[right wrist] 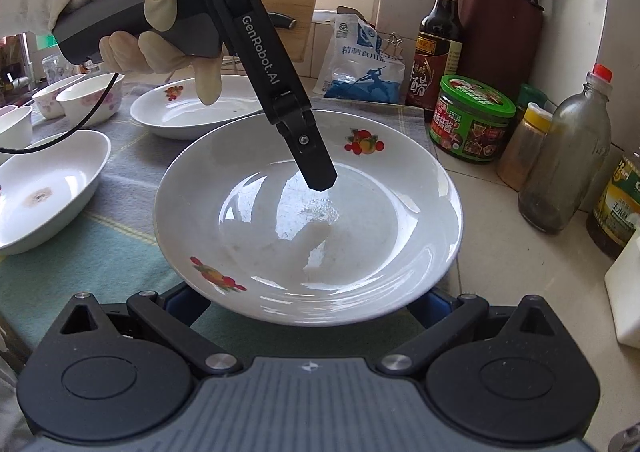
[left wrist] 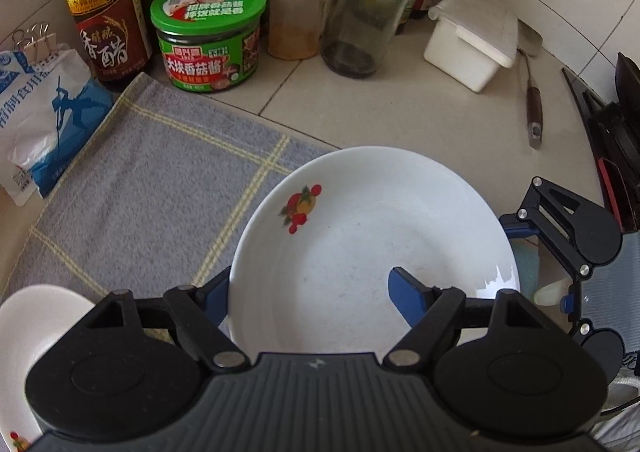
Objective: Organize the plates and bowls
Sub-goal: 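Lift the white plate off the towel with the left gripper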
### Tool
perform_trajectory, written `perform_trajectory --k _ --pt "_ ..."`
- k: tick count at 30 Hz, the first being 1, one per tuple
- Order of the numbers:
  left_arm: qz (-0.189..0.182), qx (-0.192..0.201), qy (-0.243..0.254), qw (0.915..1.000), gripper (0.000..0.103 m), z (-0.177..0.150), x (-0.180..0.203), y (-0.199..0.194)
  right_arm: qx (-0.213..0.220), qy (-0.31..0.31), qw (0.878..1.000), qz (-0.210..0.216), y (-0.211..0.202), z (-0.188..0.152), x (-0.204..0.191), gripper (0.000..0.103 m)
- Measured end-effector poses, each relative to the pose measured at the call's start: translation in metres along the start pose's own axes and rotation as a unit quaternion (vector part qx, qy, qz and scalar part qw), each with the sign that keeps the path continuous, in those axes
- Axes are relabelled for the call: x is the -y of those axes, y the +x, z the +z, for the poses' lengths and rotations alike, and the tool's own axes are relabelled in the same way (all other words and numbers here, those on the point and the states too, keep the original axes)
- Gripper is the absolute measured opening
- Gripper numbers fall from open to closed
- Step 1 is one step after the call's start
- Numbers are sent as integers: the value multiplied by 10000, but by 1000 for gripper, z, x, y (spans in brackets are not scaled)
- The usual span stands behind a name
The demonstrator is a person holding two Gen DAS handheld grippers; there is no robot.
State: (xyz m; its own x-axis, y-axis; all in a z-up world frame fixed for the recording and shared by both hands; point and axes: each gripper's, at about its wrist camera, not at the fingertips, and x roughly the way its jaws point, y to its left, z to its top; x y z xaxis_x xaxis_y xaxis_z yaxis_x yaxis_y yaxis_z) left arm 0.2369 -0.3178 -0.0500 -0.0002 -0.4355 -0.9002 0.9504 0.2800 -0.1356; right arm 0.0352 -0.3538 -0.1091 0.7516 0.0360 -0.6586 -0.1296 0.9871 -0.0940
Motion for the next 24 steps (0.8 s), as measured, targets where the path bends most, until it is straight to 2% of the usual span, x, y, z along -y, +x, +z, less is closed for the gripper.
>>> perform_trajectory --k 13,24 --pt "7 37 54 10000 79 22 -14 23 -32 85 9999 -97 17 7 25 103" --pt "27 134 21 9999 79 23 -16 36 -113 188 9996 -158 23 7 29 103"
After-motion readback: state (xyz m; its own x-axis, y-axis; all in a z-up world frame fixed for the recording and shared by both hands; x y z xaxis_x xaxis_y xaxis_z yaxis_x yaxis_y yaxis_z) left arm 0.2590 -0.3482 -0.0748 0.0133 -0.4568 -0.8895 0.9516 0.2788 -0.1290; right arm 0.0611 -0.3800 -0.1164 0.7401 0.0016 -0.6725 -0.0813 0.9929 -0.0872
